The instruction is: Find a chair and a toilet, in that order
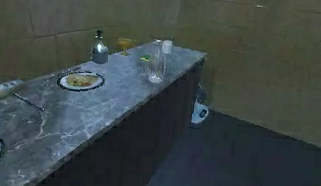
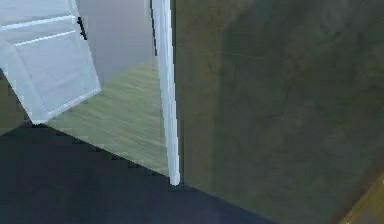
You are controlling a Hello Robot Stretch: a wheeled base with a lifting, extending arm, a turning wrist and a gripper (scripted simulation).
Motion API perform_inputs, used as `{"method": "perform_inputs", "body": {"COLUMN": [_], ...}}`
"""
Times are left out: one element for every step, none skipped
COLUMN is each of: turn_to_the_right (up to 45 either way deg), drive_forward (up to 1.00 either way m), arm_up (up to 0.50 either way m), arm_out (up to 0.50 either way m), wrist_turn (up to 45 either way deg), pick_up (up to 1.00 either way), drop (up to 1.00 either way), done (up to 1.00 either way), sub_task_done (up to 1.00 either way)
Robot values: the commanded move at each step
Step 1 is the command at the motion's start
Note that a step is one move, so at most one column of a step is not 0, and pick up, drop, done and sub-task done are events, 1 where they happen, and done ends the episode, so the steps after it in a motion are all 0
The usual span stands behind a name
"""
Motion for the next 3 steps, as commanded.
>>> {"method": "perform_inputs", "body": {"turn_to_the_right": [45.0,36.0,0.0], "drive_forward": [0.0,0.0,0.1], "arm_up": [0.0,0.0,0.0], "arm_out": [0.0,0.0,0.0], "wrist_turn": [0.0,0.0,0.0], "pick_up": [0.0,0.0,0.0], "drop": [0.0,0.0,0.0], "done": [0.0,0.0,0.0], "sub_task_done": [0.0,0.0,0.0]}}
